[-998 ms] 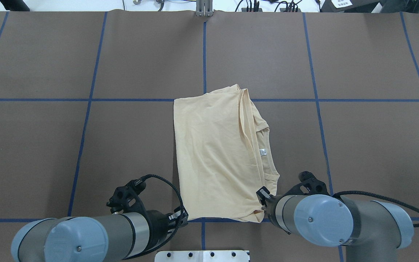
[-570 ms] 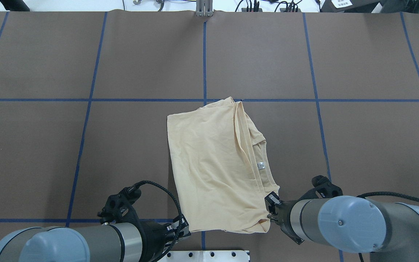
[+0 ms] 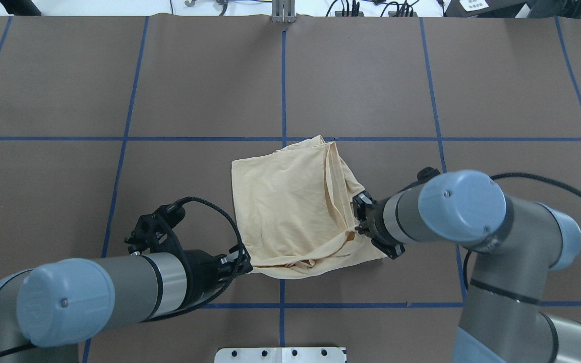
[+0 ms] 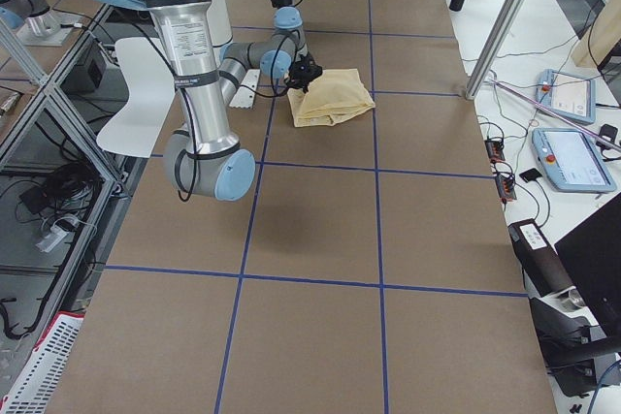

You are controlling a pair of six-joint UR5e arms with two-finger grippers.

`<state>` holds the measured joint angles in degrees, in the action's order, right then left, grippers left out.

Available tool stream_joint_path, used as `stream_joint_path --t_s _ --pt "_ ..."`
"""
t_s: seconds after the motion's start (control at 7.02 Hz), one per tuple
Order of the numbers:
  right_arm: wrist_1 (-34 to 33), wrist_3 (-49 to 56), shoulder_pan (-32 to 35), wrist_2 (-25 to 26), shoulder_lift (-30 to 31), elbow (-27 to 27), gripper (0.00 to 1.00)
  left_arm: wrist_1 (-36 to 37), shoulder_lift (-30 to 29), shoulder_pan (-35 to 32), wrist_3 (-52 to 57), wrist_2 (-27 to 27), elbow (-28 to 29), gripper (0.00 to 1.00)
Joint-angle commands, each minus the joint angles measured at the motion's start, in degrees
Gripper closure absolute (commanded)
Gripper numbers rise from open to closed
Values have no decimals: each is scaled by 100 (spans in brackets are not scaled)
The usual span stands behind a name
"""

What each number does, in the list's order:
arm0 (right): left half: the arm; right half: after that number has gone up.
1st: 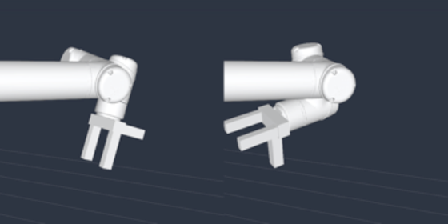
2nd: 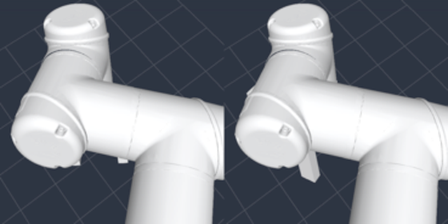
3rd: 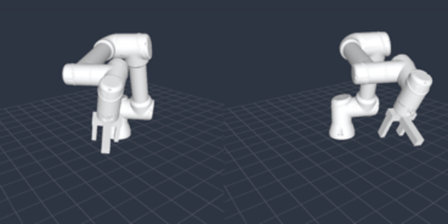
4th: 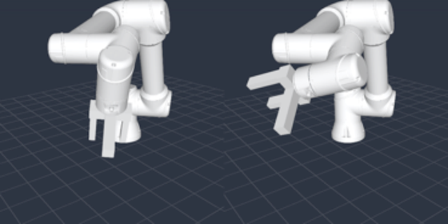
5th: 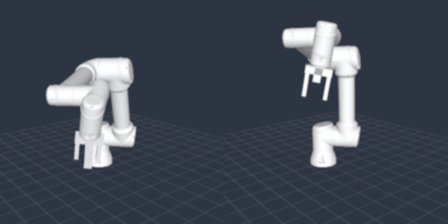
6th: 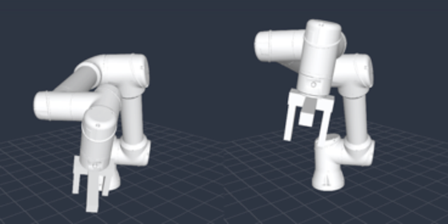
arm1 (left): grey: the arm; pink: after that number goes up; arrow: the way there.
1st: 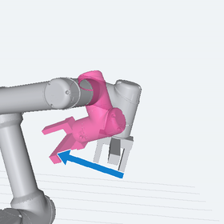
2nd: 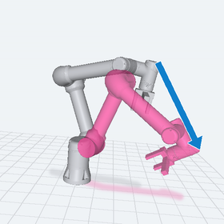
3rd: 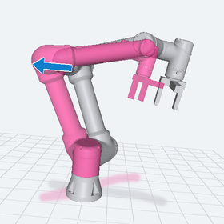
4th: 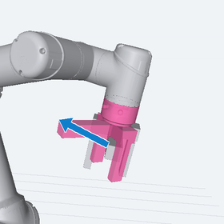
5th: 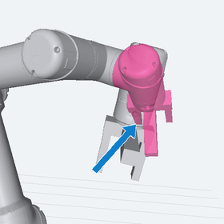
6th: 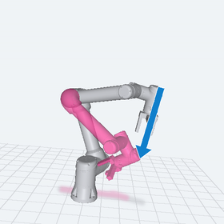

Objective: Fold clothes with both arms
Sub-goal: 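Lift the near edge with both grippers and fold it over the far half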

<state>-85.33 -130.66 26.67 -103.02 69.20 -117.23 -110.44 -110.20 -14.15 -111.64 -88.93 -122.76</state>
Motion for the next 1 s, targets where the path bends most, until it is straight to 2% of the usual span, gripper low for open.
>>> stream_joint_path --t_s 0.0,0.43,0.57,0.71,0.86 --pt "16 566 610 -359 -607 856 100 -91 -272 -823 676 -440 749 100" --pt "16 997 945 -499 -1521 2209 100 -187 -826 -1570 1161 -450 1778 100" --pt "51 1155 1015 -526 -1759 2605 100 -693 -880 -1677 1232 -450 2338 100" --pt "678 1226 1155 -535 -1944 3278 100 -1316 -898 -1861 1293 -450 2901 100" --pt "1215 1401 1322 -596 -2120 3894 100 -1600 -1107 -2037 1590 -441 3472 77"
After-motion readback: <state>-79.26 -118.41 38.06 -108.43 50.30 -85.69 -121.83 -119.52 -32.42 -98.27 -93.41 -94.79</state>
